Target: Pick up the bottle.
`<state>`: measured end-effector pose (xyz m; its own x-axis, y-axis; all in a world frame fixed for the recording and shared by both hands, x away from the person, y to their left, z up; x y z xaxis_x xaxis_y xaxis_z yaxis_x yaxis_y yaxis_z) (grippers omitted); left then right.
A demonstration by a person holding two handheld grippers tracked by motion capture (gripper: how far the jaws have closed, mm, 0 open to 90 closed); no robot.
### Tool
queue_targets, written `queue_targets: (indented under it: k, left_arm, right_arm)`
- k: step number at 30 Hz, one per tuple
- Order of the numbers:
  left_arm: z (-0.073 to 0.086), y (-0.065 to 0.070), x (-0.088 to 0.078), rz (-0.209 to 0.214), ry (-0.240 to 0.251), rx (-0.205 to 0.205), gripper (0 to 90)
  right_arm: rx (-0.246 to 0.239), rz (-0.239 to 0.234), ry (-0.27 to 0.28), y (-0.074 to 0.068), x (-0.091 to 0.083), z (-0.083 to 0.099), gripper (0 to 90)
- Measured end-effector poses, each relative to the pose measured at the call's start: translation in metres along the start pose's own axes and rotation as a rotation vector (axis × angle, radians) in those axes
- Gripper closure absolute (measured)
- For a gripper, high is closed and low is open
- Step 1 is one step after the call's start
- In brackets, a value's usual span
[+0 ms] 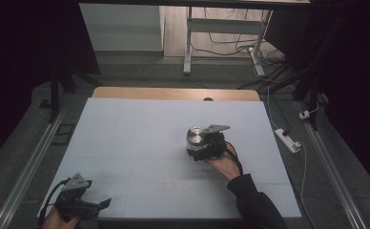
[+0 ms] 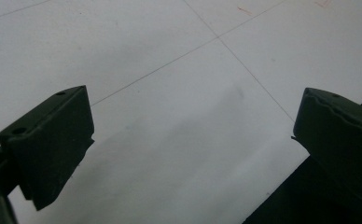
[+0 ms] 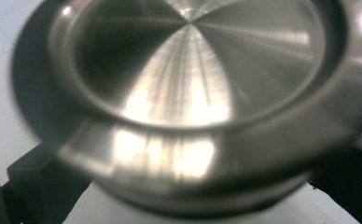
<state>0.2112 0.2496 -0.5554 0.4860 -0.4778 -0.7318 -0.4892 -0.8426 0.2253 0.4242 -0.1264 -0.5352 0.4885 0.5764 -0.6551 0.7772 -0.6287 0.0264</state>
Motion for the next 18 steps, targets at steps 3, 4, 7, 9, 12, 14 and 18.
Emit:
queue_targets:
  k: [3,4,7,9,12,14,18]
  left_arm:
    - [0.0000,0.0000,0.0000,0.000,0.000,0.000,0.0]
    - [0.0000,0.0000,0.0000,0.000,0.000,0.001,0.0]
    - [0.0000,0.0000,0.0002,-0.001,-0.001,0.001,0.0]
    - [0.0000,0.0000,0.0002,0.000,-0.002,0.001,0.0]
    - [0.0000,0.0001,0.0003,-0.002,-0.003,0.002,0.0]
    - [0.0000,0.0003,0.0004,-0.002,-0.003,0.003,0.0]
    - [0.0000,0.0004,0.0005,-0.002,-0.004,0.005,0.0]
  right_arm:
    - [0.000,0.002,0.006,0.0012,0.0032,-0.0009,0.0]
    - [0.000,0.000,0.008,0.0014,0.0041,-0.0011,0.0]
    - [-0.001,0.009,0.011,0.0015,0.0051,-0.0024,0.0]
    - [0.001,0.014,0.016,0.0018,0.0051,-0.0034,1.1]
    - [0.001,0.003,0.019,0.0000,0.0051,-0.0044,6.5]
    - [-0.010,-0.006,0.026,-0.0020,0.0044,-0.0054,11.9]
    - [-0.035,0.016,0.021,-0.0038,0.0031,-0.0061,13.4]
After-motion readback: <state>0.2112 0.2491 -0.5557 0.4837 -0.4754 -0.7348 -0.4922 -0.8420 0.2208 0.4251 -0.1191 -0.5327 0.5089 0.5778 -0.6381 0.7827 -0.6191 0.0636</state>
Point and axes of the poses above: each handheld gripper's, and its own axes: x roughly forward along the jaws, z roughly out of its underside, y roughly to its right, the point moved 4 cm from there along x, roughly forward along the jaws, and after that the axes turned 5 degrees about -x, right-handed, at the moved point
